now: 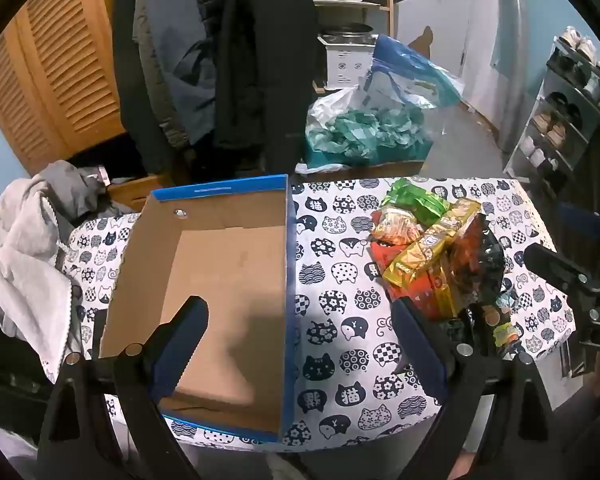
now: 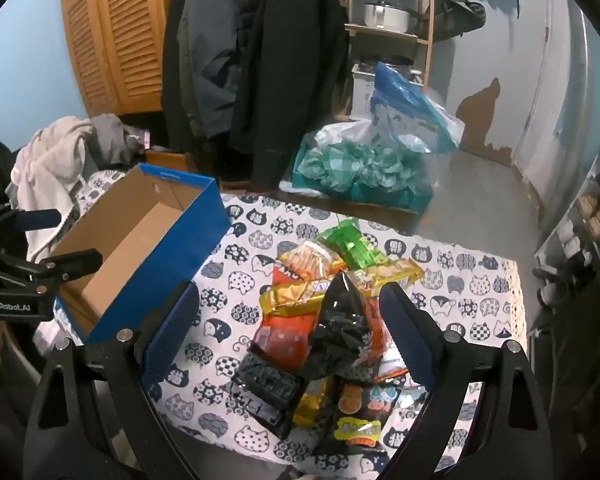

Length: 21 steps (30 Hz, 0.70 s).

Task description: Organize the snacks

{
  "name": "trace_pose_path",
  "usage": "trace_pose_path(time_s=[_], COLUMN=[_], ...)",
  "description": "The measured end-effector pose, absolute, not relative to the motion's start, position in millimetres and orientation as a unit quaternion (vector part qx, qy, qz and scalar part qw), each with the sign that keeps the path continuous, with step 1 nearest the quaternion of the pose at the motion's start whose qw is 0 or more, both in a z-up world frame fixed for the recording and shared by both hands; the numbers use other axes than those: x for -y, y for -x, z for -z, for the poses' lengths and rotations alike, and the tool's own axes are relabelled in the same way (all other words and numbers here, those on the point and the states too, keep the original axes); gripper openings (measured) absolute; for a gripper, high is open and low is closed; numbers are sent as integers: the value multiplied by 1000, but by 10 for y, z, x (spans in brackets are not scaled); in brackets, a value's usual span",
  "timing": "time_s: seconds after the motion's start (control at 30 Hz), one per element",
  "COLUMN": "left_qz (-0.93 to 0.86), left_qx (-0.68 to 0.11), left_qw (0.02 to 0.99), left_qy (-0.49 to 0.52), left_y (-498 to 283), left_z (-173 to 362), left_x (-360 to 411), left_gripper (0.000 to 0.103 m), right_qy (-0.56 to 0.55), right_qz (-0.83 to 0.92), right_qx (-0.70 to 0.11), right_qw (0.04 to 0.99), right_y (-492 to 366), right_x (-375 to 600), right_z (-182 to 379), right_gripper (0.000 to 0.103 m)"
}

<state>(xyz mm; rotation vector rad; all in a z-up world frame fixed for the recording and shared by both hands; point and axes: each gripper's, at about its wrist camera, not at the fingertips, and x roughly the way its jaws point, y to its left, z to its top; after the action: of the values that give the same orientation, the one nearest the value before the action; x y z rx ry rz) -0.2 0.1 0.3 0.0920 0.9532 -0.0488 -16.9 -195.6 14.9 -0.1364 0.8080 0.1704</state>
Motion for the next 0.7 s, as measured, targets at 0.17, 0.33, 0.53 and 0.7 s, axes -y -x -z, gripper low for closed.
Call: trace_pose_path(time_s=[0.17, 0.33, 0.53, 0.7], left_qz=[17, 22, 24, 28], left_qx=[-454, -456, -455, -455], left_qw=[890, 888, 889, 888], left_qy=[-46, -48, -48, -51], left_y=[1, -11, -11, 10], left_z=[-10, -14, -15, -28], left_x=[-18, 98, 24, 49], left_gripper=[94, 94, 94, 94], right_qy=[68, 66, 68, 67], right_qz=[-83, -82, -81, -81], right_qx=[-395, -398, -397, -398], right_qw=[912, 911, 912, 911], right_y=[170, 157, 177, 172], right_x=[1948, 1971, 1941, 1978], right_z=[-152, -140, -163, -136], right_gripper=[90, 90, 90, 90])
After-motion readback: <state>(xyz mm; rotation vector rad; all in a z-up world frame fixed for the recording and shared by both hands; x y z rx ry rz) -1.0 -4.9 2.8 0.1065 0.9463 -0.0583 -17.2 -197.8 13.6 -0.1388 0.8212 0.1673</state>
